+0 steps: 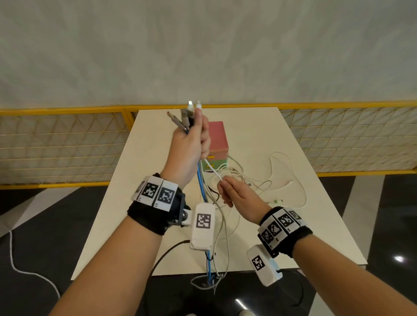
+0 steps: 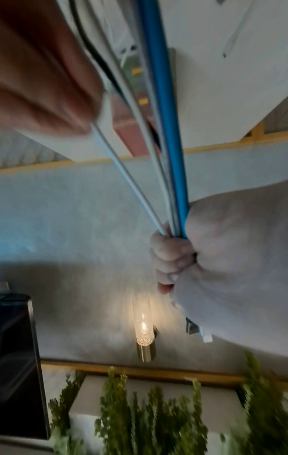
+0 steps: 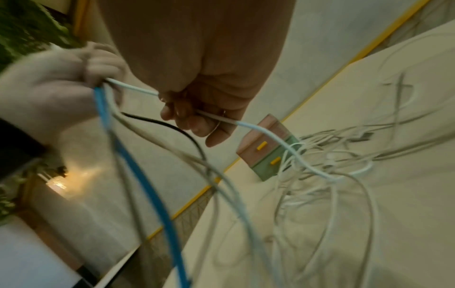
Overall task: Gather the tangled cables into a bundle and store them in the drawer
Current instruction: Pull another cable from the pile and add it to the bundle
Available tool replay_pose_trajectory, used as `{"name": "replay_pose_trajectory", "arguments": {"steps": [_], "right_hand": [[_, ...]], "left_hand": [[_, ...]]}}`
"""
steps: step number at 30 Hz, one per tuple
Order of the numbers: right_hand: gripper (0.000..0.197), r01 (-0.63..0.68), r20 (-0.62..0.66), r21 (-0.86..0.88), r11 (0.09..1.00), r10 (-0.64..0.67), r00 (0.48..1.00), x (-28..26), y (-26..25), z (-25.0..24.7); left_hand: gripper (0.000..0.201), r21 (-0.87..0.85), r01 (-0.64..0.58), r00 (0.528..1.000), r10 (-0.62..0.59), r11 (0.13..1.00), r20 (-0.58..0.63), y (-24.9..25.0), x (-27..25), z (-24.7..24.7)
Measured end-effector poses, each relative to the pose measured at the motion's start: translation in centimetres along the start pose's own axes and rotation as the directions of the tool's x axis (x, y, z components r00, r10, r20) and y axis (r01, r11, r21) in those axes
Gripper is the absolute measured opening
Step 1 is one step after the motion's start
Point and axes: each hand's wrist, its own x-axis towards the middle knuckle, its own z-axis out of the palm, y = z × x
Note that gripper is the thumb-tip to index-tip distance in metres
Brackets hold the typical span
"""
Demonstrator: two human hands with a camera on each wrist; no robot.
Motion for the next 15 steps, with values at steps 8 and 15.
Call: {"name": "replay_pose_trajectory", "arguments": {"steps": [8, 15], "right_hand": [[0.029, 0.009, 0.018, -0.228, 0.974, -0.005, 1.0, 0.4, 2.1, -3.3], [0.03, -0.11, 0.025, -0.33, 0.937, 0.125, 0.992, 0.6, 4.0, -6.6]], "left_hand": [[0.023, 0.112, -0.141, 0.987, 0.13, 0.984, 0.097, 2.4, -0.2, -1.1], [0.062, -0.135, -0.027, 0.996, 0.039, 0.991, 0.082, 3.9, 0.4, -2.2]]}}
